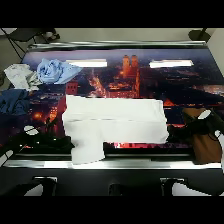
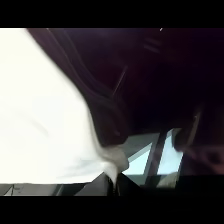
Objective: Fold the shirts.
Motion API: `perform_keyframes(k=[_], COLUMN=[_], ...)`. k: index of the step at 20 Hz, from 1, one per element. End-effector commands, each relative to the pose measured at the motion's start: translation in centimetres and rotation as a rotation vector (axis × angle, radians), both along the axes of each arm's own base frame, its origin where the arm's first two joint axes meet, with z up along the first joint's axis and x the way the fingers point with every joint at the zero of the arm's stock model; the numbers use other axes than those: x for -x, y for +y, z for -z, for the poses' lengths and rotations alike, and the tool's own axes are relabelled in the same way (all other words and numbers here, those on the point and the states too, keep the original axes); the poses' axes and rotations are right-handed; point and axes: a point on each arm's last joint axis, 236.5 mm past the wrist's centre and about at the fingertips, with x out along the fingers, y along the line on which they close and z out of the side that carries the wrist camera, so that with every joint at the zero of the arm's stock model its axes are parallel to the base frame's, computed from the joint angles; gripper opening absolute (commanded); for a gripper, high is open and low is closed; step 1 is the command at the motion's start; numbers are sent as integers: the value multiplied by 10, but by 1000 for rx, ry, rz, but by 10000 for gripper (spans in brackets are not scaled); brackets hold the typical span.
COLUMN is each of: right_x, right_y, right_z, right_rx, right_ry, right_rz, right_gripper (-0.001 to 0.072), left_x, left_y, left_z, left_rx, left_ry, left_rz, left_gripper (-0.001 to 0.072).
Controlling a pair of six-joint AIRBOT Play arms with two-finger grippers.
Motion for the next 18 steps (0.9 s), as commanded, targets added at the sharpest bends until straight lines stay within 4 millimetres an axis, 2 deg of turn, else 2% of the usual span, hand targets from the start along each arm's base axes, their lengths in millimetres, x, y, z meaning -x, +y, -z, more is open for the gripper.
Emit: perform_keyframes(k=[1, 3, 6, 9, 11, 13, 16, 18], right_x=[-16, -41, -97, -157, -193, -220, -241, -243], right_y=[-1, -2, -11, -7, -13, -19, -7, -2], right_z=[-13, -32, -70, -101, -108, -105, -83, -59], right_rx=[-5, -10, 38, 132, 208, 219, 135, 100], right_ry=[-57, -133, -306, -471, -529, -544, -530, -484], right_rz=[-5, 12, 27, -23, -2, 56, 88, 115], right_gripper=[45, 44, 43, 42, 42, 43, 44, 46], left_x=[-29, -54, -103, -154, -188, -218, -243, -250], left_y=[-4, 0, 20, 36, 43, 53, 56, 53], left_z=[-34, -61, -100, -121, -119, -109, -82, -58], left_rx=[25, 8, -86, -154, -168, -168, -161, -159], left_ry=[-99, -166, -287, -359, -365, -348, -301, -270], left_rz=[30, 43, 24, 24, 12, -23, -37, -33], left_gripper=[22, 21, 19, 19, 19, 19, 20, 21])
